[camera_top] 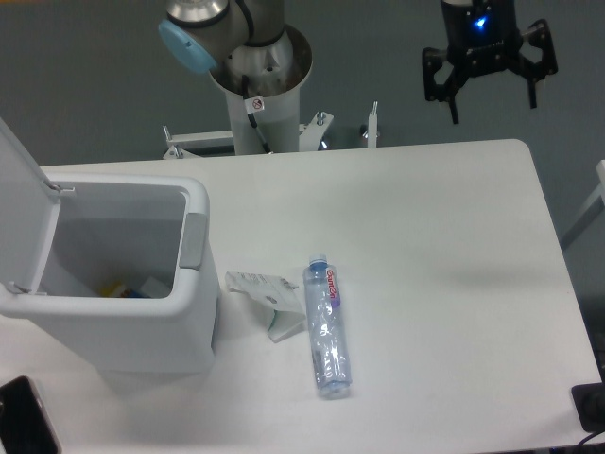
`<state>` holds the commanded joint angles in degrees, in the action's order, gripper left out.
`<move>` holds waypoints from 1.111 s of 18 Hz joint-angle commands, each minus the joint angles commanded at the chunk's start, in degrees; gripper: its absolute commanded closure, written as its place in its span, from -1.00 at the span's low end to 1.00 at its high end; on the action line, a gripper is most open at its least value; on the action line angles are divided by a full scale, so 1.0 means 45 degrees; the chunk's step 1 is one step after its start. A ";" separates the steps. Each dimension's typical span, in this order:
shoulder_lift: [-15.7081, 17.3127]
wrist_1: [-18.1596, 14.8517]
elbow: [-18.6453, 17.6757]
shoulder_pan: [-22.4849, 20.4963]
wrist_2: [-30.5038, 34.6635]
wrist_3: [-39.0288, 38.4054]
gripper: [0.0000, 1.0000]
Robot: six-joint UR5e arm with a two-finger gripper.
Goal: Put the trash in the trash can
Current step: 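Move the gripper down toward the white crumpled wrapper beside the bottle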
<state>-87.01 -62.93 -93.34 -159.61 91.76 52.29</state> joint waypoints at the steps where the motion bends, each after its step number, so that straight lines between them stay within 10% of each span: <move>1: 0.0000 0.0000 -0.0019 0.0019 0.0019 0.0019 -1.00; 20: -0.0721 0.0469 -0.1659 0.1599 -0.1953 -0.1914 -1.00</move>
<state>-90.25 -60.82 -100.81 -152.42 82.97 43.68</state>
